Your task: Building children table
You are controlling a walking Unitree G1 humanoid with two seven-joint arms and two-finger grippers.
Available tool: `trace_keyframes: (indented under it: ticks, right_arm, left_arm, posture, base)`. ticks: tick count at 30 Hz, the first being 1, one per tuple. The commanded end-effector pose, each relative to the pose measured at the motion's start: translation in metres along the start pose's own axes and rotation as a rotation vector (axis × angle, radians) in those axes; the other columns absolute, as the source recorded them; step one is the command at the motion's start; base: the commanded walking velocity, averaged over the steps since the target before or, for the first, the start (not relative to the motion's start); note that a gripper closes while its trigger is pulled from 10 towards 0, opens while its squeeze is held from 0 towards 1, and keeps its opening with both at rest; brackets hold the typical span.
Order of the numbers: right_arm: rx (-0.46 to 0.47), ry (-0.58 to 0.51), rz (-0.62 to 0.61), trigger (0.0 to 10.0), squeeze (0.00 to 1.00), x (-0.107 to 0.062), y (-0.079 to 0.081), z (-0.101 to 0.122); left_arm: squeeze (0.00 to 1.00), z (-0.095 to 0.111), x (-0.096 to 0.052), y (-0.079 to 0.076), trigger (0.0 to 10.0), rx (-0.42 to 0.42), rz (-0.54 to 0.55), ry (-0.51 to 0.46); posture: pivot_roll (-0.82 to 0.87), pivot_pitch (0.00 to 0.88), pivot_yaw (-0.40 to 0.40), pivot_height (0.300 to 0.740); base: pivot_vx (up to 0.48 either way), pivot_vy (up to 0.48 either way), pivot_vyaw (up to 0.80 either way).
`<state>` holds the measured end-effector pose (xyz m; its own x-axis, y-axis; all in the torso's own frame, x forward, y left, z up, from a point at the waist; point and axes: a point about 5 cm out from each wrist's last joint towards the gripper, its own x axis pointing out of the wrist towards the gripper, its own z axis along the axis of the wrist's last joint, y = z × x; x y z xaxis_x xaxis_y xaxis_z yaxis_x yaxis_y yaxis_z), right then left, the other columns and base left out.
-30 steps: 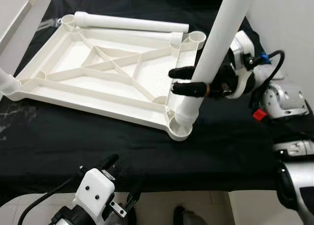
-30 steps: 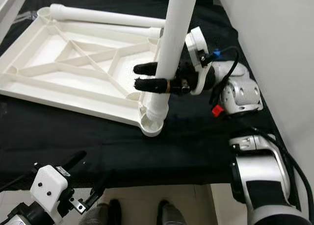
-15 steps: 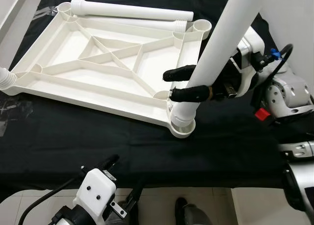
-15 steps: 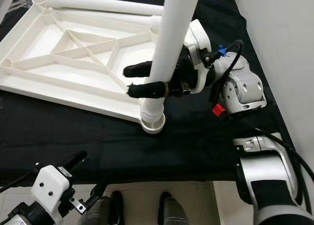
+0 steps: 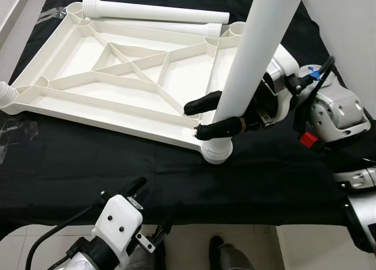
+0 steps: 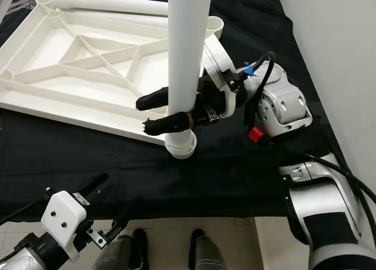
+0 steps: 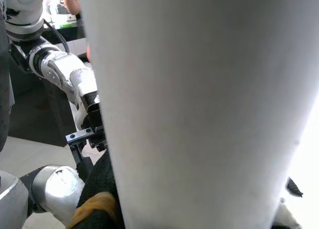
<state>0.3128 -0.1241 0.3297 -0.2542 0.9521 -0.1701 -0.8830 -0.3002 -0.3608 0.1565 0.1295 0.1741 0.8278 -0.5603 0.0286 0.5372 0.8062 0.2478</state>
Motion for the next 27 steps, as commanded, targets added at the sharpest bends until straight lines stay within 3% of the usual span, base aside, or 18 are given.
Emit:
trace_keyframes:
  ticks: [1,12,27]
  right_arm:
    - [0.025,0.063,0.014,10.0,0.0,-0.004,0.001,-0.011]
    - [0.03,0.079,-0.026,10.0,0.0,-0.02,0.002,-0.009]
    - [0.085,0.005,-0.06,10.0,0.0,-0.016,0.005,-0.02]
  left_arm:
    - [0.0,-0.008,-0.001,-0.004,10.0,-0.023,-0.012,0.043]
    - [0.0,-0.009,0.0,-0.006,10.0,-0.026,-0.013,0.041]
    - [0.0,-0.01,0.002,-0.006,10.0,-0.025,-0.016,0.034]
  posture:
    - [0.12,0.372,0.001,0.74]
    - [0.11,0.372,0.004,0.74]
    - [0.1,0.367,0.001,0.74]
  base:
    - [0.0,0.0,0.0]
    - [0.0,0.0,0.0]
    - [0.0,0.0,0.0]
